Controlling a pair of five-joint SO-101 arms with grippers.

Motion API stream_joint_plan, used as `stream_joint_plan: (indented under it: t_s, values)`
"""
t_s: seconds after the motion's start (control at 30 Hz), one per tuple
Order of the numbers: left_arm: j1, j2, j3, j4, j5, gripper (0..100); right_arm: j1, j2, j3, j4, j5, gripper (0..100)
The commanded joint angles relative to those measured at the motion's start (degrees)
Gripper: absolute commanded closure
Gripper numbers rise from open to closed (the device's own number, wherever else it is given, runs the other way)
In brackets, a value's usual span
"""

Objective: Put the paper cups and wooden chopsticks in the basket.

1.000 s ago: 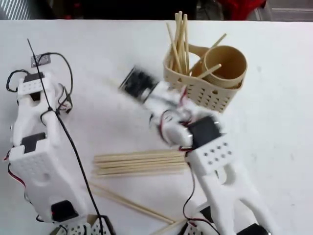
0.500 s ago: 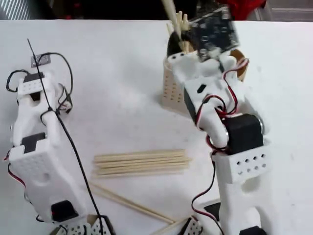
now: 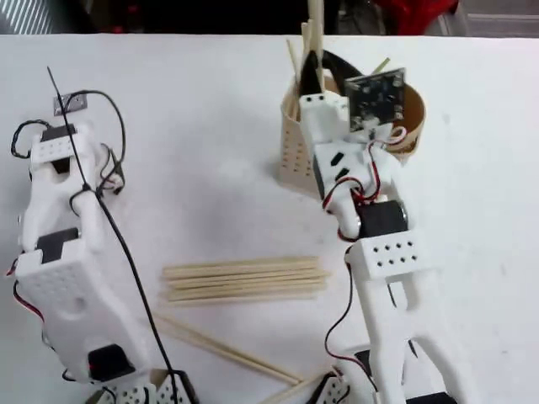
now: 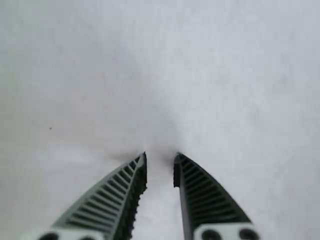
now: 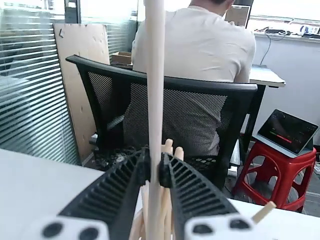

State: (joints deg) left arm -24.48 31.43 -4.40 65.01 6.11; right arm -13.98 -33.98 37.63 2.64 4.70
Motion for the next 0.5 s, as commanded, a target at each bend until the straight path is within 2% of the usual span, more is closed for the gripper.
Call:
stream_joint_plan:
  t_s: [0.0,0.23,0.47]
  values:
    - [-0.13,-0.13,-1.85,-0.88,0.7,89,1.71,2.24,-0.18,-3.12,-1.58,98.1]
    - [-0.13,-0.13,-2.02,-0.88,0.7,89,1.98,12.79,-0.26,-8.13,-1.05,98.1]
    - [-0.04,-0.04,-2.2,-0.88,0.53,89,1.8,15.08,0.79,-9.45,-1.05,98.1]
